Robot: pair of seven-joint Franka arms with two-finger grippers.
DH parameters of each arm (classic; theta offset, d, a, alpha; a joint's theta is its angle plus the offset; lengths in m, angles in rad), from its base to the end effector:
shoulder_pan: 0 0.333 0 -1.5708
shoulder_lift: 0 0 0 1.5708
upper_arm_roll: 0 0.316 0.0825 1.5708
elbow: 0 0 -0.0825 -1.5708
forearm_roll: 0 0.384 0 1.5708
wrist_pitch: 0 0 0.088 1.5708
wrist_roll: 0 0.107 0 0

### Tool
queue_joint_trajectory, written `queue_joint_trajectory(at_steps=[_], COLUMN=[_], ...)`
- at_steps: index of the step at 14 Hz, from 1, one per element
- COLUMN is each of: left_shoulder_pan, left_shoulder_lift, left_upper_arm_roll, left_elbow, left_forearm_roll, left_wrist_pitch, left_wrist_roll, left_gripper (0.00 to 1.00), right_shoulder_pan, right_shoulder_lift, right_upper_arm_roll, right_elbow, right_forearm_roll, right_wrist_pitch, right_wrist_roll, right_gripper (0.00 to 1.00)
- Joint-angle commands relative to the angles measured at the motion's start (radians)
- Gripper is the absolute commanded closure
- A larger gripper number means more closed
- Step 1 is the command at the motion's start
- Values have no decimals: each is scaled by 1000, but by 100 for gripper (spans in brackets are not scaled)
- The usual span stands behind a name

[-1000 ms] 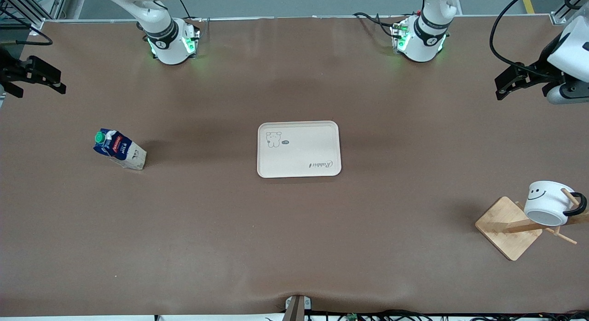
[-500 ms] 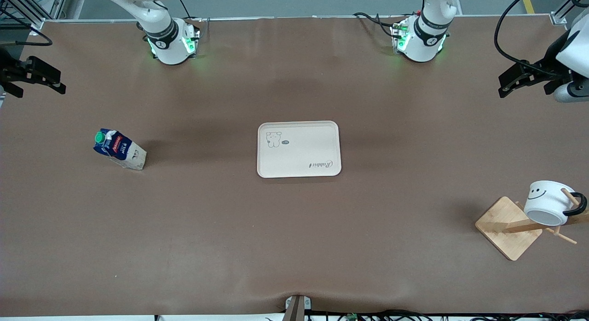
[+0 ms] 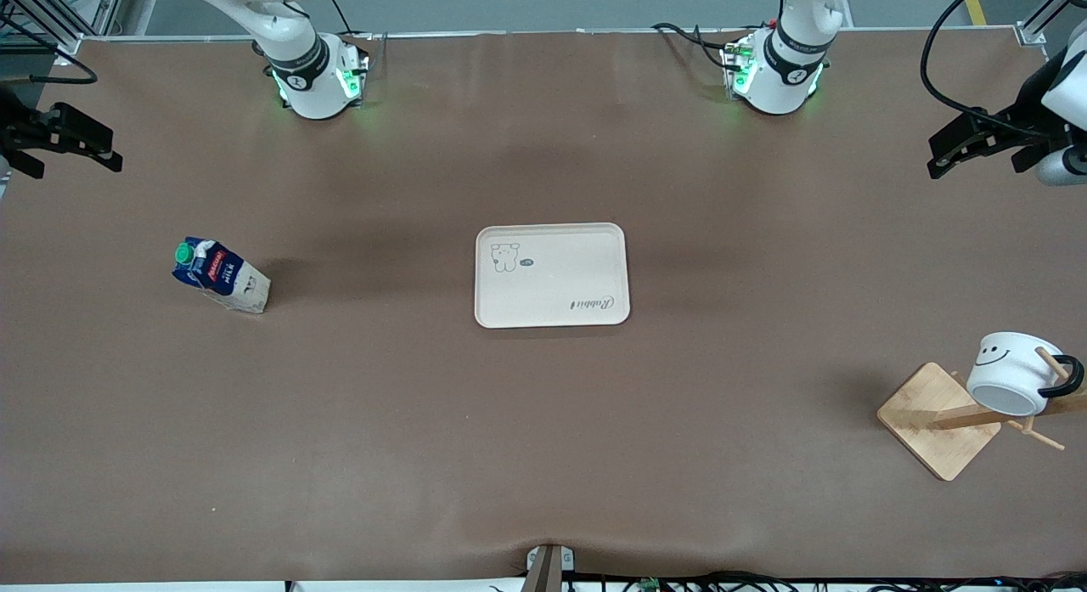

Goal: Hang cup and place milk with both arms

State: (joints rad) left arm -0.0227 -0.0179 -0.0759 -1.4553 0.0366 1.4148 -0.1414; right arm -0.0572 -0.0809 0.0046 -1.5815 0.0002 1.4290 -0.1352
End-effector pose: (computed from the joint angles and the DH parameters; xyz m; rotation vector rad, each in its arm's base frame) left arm 0.5298 -0.0485 0.6744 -3.1005 -0.0746 0.0279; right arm 0.5134 -0.0269 0.6508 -3.1304 -0.1293 0.1117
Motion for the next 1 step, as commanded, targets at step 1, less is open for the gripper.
queue_joint_trajectory(at_steps=[1], left_shoulder_pan=[1], left_shoulder_lift=[1], left_upper_arm_roll=[1], left_elbow=[23], left_forearm_roll=[-6], left_wrist_pitch=[-16], left_wrist_roll=[6], left_gripper=[0], right_shoulder_pan=[-10], right_shoulder_lift=[-19], right_upper_arm_roll=[6], right_elbow=[-14], right_forearm_roll=[-9], right_wrist_pitch=[-5], right_wrist_roll=[8], right_gripper=[0])
